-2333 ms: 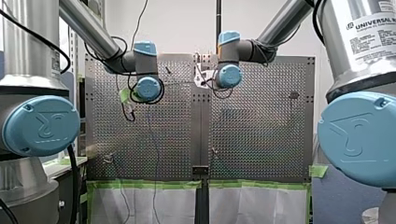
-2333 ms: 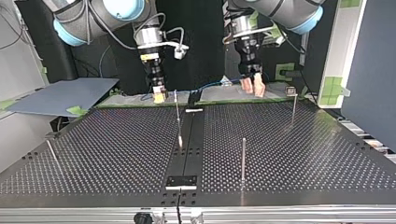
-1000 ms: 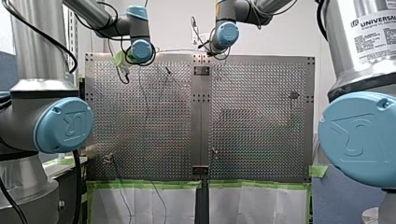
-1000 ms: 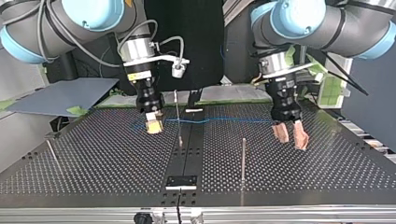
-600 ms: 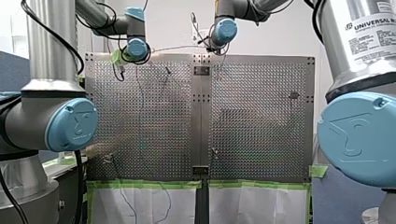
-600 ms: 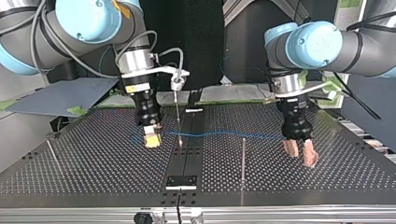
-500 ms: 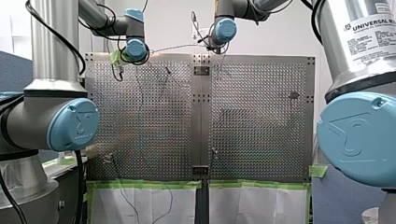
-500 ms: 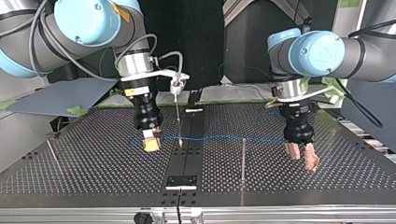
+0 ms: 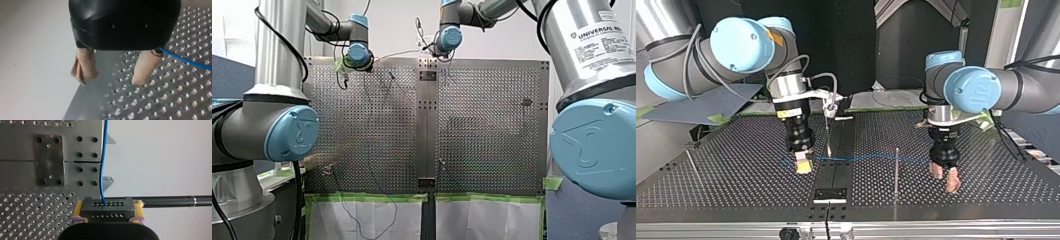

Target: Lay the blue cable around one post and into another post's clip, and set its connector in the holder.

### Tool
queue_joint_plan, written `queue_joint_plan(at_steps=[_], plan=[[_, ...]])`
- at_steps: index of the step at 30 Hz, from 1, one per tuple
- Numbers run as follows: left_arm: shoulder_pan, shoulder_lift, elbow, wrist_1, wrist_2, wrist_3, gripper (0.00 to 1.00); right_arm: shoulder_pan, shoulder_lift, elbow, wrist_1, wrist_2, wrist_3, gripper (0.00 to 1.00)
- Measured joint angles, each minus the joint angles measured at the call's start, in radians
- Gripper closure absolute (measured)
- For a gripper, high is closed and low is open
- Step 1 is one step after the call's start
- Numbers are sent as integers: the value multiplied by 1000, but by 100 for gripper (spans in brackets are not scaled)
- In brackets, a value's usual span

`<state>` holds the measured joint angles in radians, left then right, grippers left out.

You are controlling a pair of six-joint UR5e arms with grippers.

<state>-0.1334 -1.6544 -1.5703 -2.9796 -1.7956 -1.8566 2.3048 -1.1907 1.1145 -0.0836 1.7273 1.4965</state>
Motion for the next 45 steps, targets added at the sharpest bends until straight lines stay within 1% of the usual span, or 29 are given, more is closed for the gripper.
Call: queue_joint_plan(at_steps=[3,7,10,17,22,27,31,36,42,45], plan=[[-2,-23,28,-28,28,-2,0,-3,14,-13,-2,-1,-1,100],[-4,-41,67,-67,65,-6,0,-11,26,-21,-18,-2,1,100],[-4,-52,95,-95,79,-7,0,-18,39,-31,-26,-3,3,100],[-4,-91,156,-155,83,-11,0,-34,85,-64,-19,-3,6,100],[2,-99,185,-168,80,-31,0,-46,114,-68,-18,-1,12,100],[1,-99,160,-155,75,-30,0,-57,138,-68,-5,4,14,100],[-1,-99,126,-129,76,-31,0,-67,161,-67,16,8,12,100],[-5,-101,90,-93,84,-40,0,-79,176,-67,38,10,9,100],[-12,-139,41,-44,107,-42,0,-92,195,-62,78,19,4,100],[-12,-160,31,-26,114,-44,0,-99,199,-48,80,27,-3,100]])
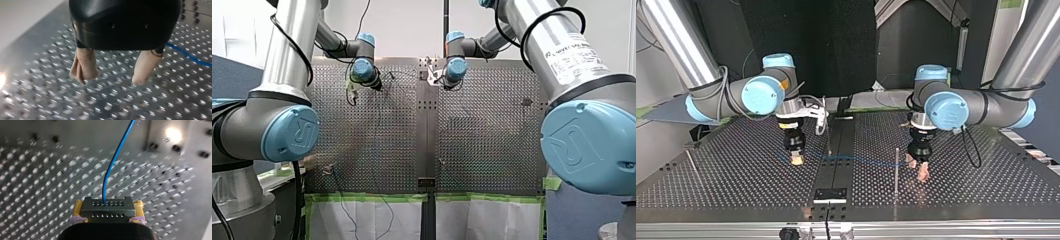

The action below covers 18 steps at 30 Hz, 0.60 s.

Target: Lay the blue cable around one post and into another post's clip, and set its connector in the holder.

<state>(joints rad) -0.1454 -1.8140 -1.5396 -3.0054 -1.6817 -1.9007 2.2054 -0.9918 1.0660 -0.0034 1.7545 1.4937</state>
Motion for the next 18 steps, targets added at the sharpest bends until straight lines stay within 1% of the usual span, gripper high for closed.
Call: queue_joint_plan(at_steps=[4,9,14,18], plan=[[-2,-31,-1,7,3,-3,0,-17,3,30,-21,7,-3,100],[-3,-56,-1,8,-4,-13,0,-42,7,56,-51,7,2,100],[-4,-61,-2,7,-7,-27,0,-79,10,81,-56,8,21,100],[-5,-61,-2,3,-16,-28,0,-110,11,111,-78,8,42,100]])
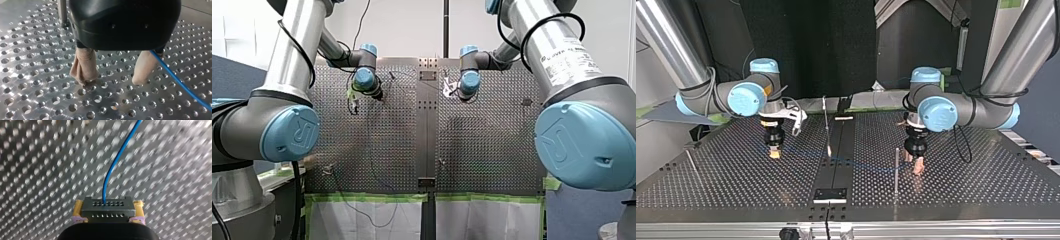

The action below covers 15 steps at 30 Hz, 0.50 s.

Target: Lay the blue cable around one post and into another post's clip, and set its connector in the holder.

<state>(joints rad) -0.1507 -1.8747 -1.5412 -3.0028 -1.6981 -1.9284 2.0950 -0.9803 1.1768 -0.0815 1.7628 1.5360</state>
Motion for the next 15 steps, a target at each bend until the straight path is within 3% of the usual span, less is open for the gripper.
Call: queue_joint_plan(at_steps=[3,7,15], plan=[[-3,0,0,-3,-8,4,0,-15,0,25,-23,0,20,100],[-9,0,0,-4,-22,11,0,-17,2,63,-61,4,39,100],[-15,1,0,-1,-16,15,0,-24,35,139,-137,14,59,100]])
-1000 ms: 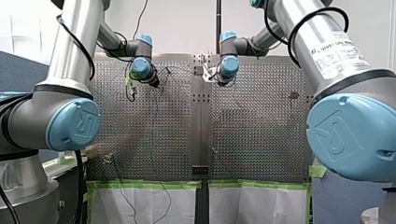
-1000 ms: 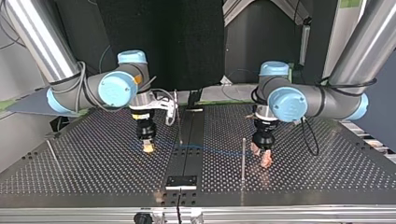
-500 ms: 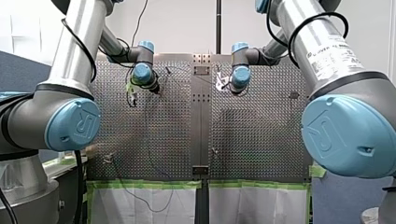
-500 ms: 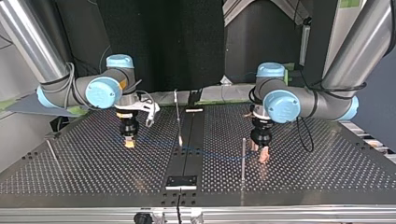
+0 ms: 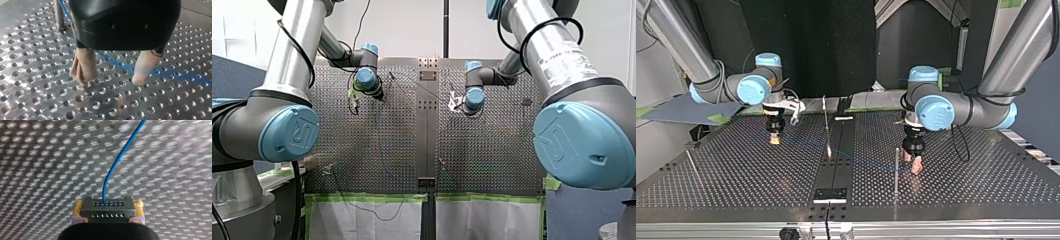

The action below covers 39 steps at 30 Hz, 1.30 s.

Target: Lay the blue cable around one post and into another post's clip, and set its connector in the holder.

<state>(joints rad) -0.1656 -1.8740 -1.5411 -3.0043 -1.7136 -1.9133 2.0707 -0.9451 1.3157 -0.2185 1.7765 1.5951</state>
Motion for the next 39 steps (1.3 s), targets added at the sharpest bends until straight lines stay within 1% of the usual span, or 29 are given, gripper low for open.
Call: queue_joint_plan(at_steps=[3,7,9,13,15,20,25,28,30,32,36,39], plan=[[-3,0,0,-2,-1,-1,0,1,25,27,-27,2,2,100],[-9,0,0,-5,-2,-10,0,7,62,65,-65,18,0,100],[-12,2,0,-9,-7,-18,0,6,78,81,-82,24,0,100],[-18,10,0,-19,-32,-29,0,3,115,119,-119,42,0,100],[-19,11,0,-21,-45,-30,0,2,133,136,-136,46,-2,100],[-25,25,0,-18,-75,-36,0,1,171,183,-183,56,-11,100],[-30,33,0,-15,-83,-38,0,2,210,229,-229,77,-21,100],[-34,34,0,-16,-85,-37,0,0,235,257,-257,94,-21,100],[-37,34,0,-17,-85,-36,0,-1,250,272,-272,104,-18,100],[-40,34,0,-17,-86,-35,0,-1,269,292,-291,116,-7,100],[-45,34,0,-18,-86,-34,0,-6,304,326,-326,142,17,100],[-48,34,0,-18,-86,-31,0,-16,329,352,-352,152,40,100]])
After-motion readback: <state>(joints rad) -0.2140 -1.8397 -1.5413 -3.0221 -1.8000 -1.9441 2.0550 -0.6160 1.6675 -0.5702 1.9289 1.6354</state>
